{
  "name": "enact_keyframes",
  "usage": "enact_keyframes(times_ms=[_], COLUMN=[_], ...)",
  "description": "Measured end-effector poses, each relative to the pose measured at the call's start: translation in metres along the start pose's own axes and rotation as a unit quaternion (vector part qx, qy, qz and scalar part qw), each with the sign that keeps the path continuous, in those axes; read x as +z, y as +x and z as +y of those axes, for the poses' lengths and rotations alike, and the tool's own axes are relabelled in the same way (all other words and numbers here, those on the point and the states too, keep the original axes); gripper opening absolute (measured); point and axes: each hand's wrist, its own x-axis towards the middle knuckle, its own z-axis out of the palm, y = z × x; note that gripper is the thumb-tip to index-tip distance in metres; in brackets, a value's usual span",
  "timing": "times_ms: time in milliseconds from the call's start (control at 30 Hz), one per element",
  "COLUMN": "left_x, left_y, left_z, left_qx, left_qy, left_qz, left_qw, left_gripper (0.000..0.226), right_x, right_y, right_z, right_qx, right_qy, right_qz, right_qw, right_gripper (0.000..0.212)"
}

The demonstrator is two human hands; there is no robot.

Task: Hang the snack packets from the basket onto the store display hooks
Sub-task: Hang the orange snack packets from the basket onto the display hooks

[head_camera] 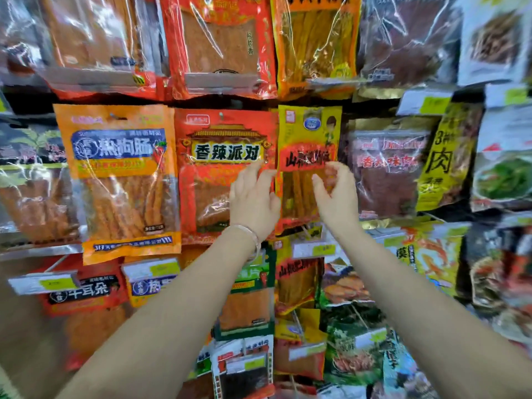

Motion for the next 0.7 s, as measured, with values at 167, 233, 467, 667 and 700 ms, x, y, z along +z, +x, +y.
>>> enact_keyframes(times_ms=[167,233,467,667,700], left_x=[0.024,0.033,0.051,0.056,0.056], left_y=[0.016,0.023,0.032,0.035,0.035], left_z=[0.02,0.025,0.025,0.019,0.018], left_qx=[0.005,-0.003,-0.029,-0.043,-0.045], left_qy=[0.025,0.036,0.075,0.067,0.064], left_qz=[0.033,0.048,0.086,0.076,0.075], left_qw=[0.999,0.998,0.993,0.994,0.994], left_gripper=[0.049,0.051,0.057,0.059,0.06], right_x=[-0.012,-0.009,0.013,0.011,0.01], right_y=[0.043,0.063,0.109,0.114,0.114], right_z=[0.046,0.055,0.066,0.072,0.07], right_qx=[0.106,0.124,0.19,0.174,0.172], right_qy=[0.023,0.062,0.146,0.293,0.321], right_qz=[-0.064,-0.099,-0.154,-0.129,-0.138], right_qw=[0.992,0.985,0.959,0.931,0.921], right_gripper=[0.056,0.059,0.069,0.031,0.033])
